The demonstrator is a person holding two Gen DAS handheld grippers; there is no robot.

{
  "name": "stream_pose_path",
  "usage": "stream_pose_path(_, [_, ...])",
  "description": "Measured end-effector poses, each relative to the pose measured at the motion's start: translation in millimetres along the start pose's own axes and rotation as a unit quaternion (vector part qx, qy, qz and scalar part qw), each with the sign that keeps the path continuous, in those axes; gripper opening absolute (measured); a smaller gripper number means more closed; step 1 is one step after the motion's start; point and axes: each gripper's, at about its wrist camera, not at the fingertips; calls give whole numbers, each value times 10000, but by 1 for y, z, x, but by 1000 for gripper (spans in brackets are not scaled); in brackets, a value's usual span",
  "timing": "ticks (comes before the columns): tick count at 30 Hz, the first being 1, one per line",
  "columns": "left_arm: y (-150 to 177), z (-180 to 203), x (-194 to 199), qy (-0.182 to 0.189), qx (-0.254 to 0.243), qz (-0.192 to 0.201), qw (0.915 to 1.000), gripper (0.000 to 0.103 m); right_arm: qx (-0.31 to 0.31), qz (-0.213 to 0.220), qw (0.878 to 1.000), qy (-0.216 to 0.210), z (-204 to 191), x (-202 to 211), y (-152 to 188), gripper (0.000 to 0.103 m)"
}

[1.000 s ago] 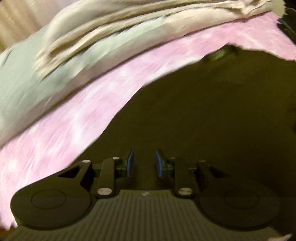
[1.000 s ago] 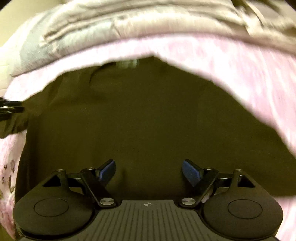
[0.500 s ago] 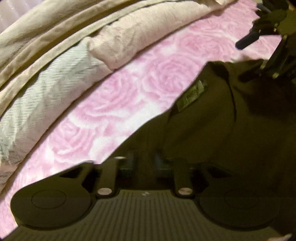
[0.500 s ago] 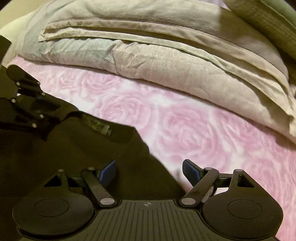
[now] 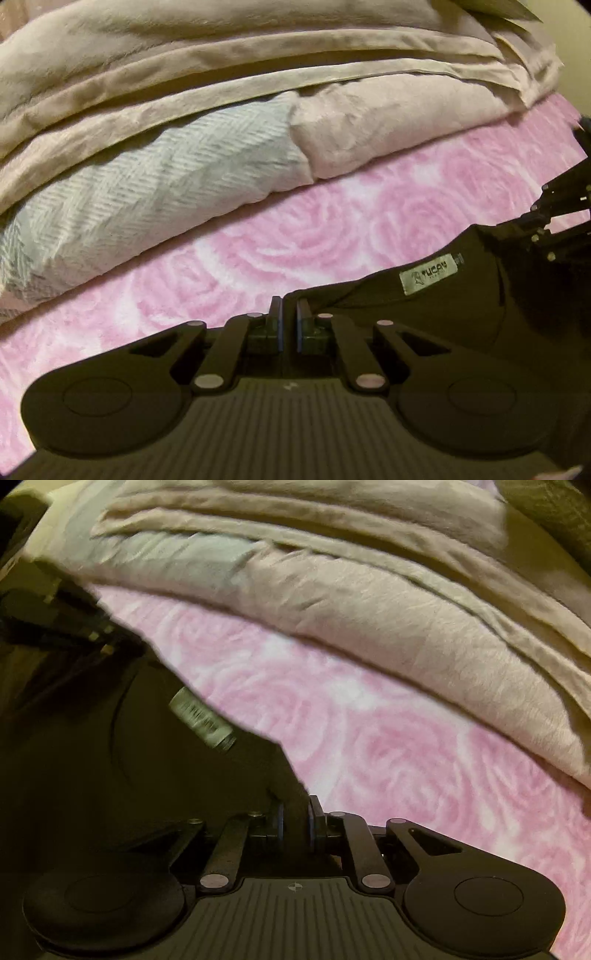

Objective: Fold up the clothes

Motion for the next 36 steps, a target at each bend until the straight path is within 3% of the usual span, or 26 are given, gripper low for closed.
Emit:
stream_pose_path(3, [2, -2, -4, -16, 75, -84, 9999, 8, -288, -8, 9996, -82, 5, -6, -7, 13])
stream_pose_path(4, [2, -3, -2, -31, 135, -77, 9999, 12, -346, 73, 9994, -66, 5, -3, -6, 26])
stream_pose_path(5, [2, -4, 0, -47, 194, -64, 9998, 15, -407, 220, 9989, 1, 4, 4, -2, 51])
stream_pose_path(7, [3, -7, 10, -86, 282, 51, 9996, 25, -575, 498, 9971, 83, 4, 22, 7, 66])
stream_pose_path(12, [22, 3, 50, -248, 240, 283, 9990, 24, -1329, 695, 9887, -32, 11, 70, 58, 66])
stream_pose_path(16, [63, 35, 69, -145, 264, -59, 9995, 25, -1959, 243, 9803, 19, 19, 84, 124, 65])
stream_pose_path(18, [86, 55, 69, -110, 164, -398, 9990, 25, -2186, 325, 9753, 9, 26, 99, 160, 65])
stream_pose_path(22, [116, 85, 79, -211, 39, -673, 9975, 24, -2054, 179, 9781, 284, 32, 137, 201, 65])
stream_pose_path(24, [121, 97, 87, -259, 46, -719, 9971, 24, -2285, 116, 9722, 491, 46, 156, 221, 65])
stream_pose_path(27, [112, 117, 98, -132, 19, -695, 9975, 24, -2845, 246, 9535, 968, 75, 195, 252, 66])
stream_pose_path(31, [86, 169, 106, 129, -657, -486, 9966, 24, -3340, 275, 9267, 1699, 117, 246, 291, 66])
stream_pose_path(33, [71, 200, 106, 293, -1055, -352, 9934, 24, -3166, 114, 9269, 2011, 136, 265, 305, 66])
stream_pose_path(36, [45, 249, 105, 596, -1577, -132, 9856, 25, -2627, -158, 9365, 2316, 164, 283, 320, 66])
Point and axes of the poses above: each gripper's, at about its wrist camera, not at the fingertips, and x roughly against the way its jaws point, z to its right, y to its underside, and after that the axes turned 7 degrees about -x, right-handed
